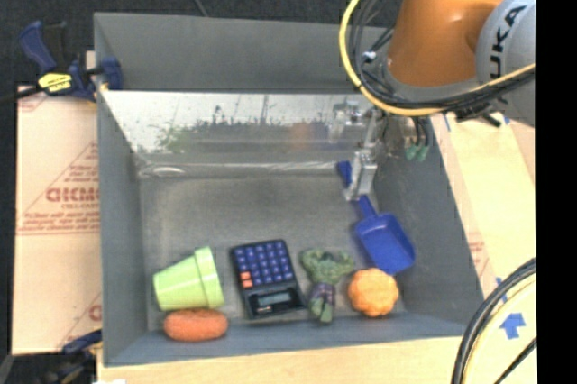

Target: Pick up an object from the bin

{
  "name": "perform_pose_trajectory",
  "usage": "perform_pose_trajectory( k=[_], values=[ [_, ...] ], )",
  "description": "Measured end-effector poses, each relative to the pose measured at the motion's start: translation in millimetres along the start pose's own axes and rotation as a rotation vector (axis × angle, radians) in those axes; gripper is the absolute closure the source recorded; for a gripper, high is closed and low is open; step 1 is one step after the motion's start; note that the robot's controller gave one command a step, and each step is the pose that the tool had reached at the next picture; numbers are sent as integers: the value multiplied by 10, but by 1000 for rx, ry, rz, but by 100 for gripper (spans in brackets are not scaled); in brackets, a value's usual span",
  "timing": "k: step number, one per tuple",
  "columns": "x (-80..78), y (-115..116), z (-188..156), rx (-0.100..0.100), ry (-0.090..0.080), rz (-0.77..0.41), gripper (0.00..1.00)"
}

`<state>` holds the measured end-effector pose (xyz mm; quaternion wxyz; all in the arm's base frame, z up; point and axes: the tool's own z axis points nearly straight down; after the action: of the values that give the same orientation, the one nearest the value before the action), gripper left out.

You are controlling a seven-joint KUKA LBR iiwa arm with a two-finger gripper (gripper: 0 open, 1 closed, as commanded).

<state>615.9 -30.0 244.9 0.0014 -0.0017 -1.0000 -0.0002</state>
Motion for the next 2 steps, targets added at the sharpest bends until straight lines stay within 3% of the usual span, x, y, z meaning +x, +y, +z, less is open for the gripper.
perform_pose_trajectory(
  k=[1, 2],
  values=[
    [-8, -2, -51, 1, -8, 0, 0],
    [64, -942, 1383, -1, -11, 135, 0]
  ],
)
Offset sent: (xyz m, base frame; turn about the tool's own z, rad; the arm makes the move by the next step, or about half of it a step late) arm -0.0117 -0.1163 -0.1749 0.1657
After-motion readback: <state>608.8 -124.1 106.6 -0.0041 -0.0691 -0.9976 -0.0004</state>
